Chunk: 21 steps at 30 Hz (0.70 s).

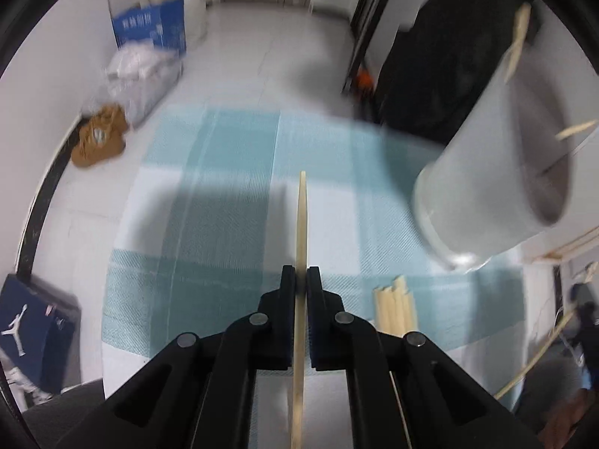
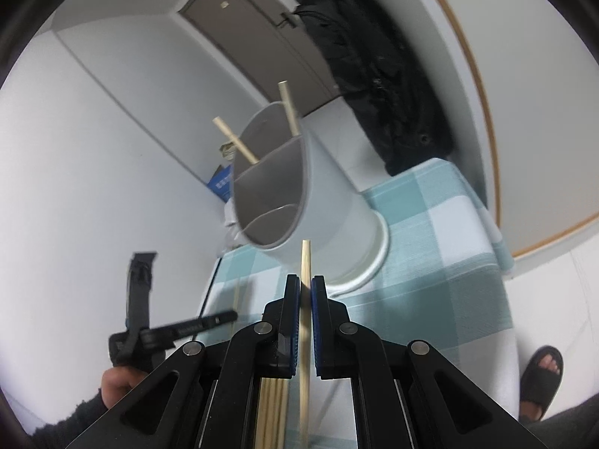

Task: Organize utensils
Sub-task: 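Lift both held chopsticks up over the white utensil holder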

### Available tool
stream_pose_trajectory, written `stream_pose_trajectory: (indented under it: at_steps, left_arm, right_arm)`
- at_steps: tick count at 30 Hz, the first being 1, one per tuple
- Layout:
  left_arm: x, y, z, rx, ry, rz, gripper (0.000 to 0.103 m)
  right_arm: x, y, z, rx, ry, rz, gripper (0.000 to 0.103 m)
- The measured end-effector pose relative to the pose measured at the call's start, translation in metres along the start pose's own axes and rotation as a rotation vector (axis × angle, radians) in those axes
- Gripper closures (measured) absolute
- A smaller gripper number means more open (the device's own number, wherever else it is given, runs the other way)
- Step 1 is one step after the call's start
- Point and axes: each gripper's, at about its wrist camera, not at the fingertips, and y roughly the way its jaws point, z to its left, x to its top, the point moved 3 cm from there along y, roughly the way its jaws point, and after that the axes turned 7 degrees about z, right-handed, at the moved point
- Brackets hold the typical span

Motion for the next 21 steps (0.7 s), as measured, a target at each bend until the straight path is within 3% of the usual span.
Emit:
stream_pose_trajectory:
  at_steps: [4, 8, 21]
  left_arm:
    - [-0.009, -0.038, -0.013, -0.052, 0.049, -0.178, 0.101]
    - [-0.022, -0.062, -0.025, -0.099, 0.1, -0.267, 0.101]
    - [-0.018, -0.076, -0.052, -0.146, 0.196, -0.3, 0.102]
  right_arm:
    - [-0.004, -0.005, 0.015, 0.004, -0.078, -0.033, 0.098]
    - [-0.015, -0.006, 0.038, -0.029, -0.2, -0.062, 0.098]
    - [-0.025, -0.011, 0.068, -0.072, -0.3, -0.115, 0.098]
